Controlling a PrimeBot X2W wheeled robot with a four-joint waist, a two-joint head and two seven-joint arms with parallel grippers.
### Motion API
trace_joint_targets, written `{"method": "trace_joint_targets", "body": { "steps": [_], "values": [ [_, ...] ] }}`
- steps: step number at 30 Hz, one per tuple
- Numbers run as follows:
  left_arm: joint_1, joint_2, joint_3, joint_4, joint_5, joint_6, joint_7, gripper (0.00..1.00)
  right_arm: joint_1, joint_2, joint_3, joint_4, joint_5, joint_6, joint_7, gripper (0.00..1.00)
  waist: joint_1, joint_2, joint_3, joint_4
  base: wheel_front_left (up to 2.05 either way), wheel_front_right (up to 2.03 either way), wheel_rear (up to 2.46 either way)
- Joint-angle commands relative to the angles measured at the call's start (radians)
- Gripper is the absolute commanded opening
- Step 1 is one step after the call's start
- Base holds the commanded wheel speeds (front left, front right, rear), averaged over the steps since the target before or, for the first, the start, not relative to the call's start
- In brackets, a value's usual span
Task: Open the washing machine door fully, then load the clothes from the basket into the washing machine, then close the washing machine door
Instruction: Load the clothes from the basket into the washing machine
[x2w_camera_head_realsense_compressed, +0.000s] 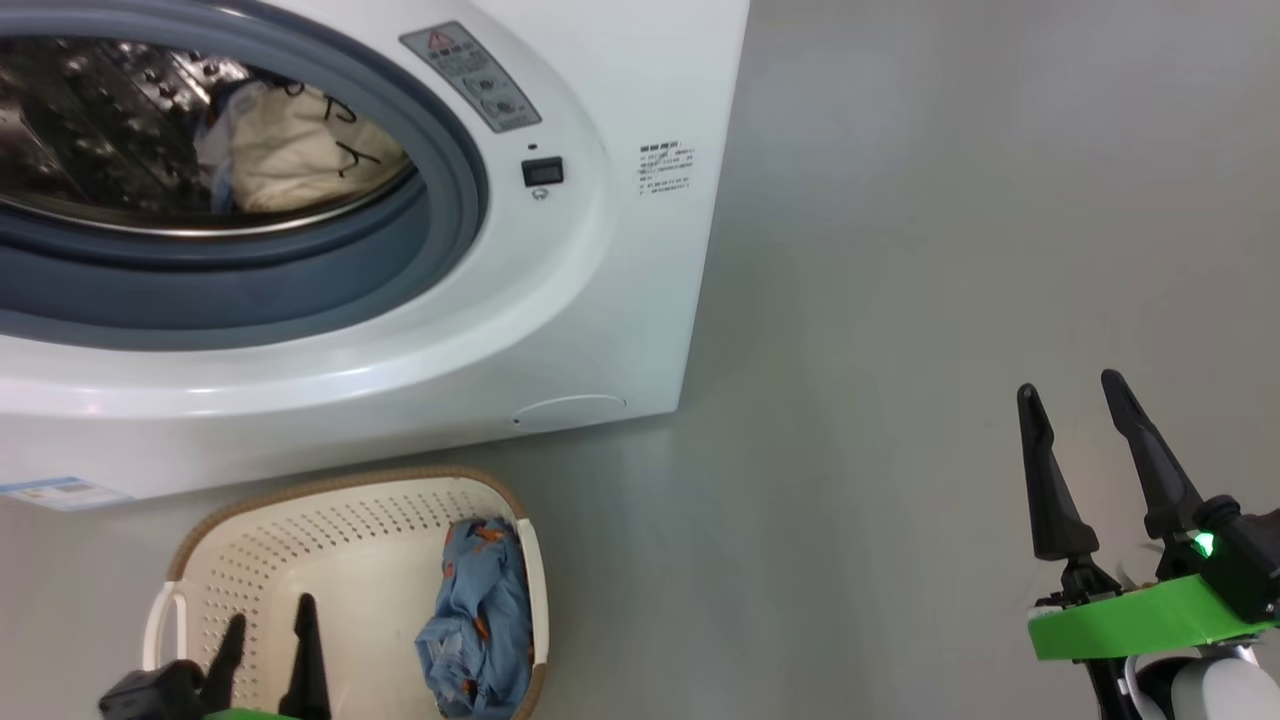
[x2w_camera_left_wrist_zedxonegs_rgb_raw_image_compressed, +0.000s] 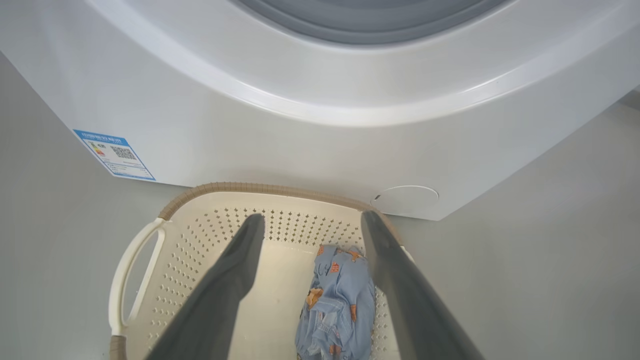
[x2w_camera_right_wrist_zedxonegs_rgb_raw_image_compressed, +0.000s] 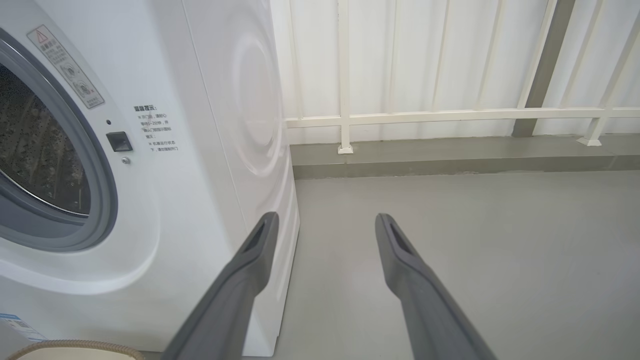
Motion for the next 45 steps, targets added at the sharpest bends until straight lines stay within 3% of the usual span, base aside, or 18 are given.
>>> {"method": "trace_joint_targets", "body": {
  "steps": [1, 10, 23, 33, 45],
  "values": [
    [-0.032, 0.014, 0.014, 0.015, -0.021, -0.002, -0.006, 1.0, -0.022, -0.002, 0.023, -0.029, -0.01, 0.008, -0.005, 1.0, 0.0, 0.0, 0.036, -0.005, 0.0, 0.0, 0.0],
    [-0.206, 0.07, -0.171, 0.304, -0.13, -0.002, -0.006, 1.0, -0.099, 0.014, 0.037, -0.046, -0.016, 0.008, -0.005, 1.0, 0.0, 0.0, 0.167, -0.021, 0.0, 0.0, 0.0],
    [-0.465, 0.149, -0.466, 0.535, -0.319, -0.002, -0.003, 1.0, -0.202, 0.025, 0.057, -0.084, -0.031, 0.008, -0.005, 1.0, 0.0, 0.0, 0.374, -0.067, 0.0, 0.0, 0.0],
    [-0.566, 0.224, -0.688, 0.595, -0.491, -0.002, 0.081, 1.0, -0.231, 0.029, 0.078, -0.094, -0.039, 0.008, -0.005, 1.0, 0.0, 0.0, 0.437, -0.086, 0.0, 0.0, 0.0],
    [-0.627, 0.318, -0.897, 0.52, -0.688, -0.002, 0.133, 1.0, -0.237, 0.031, 0.1, -0.117, -0.045, 0.008, -0.005, 1.0, 0.0, 0.0, 0.506, -0.128, 0.0, 0.0, 0.0]
  ]
}}
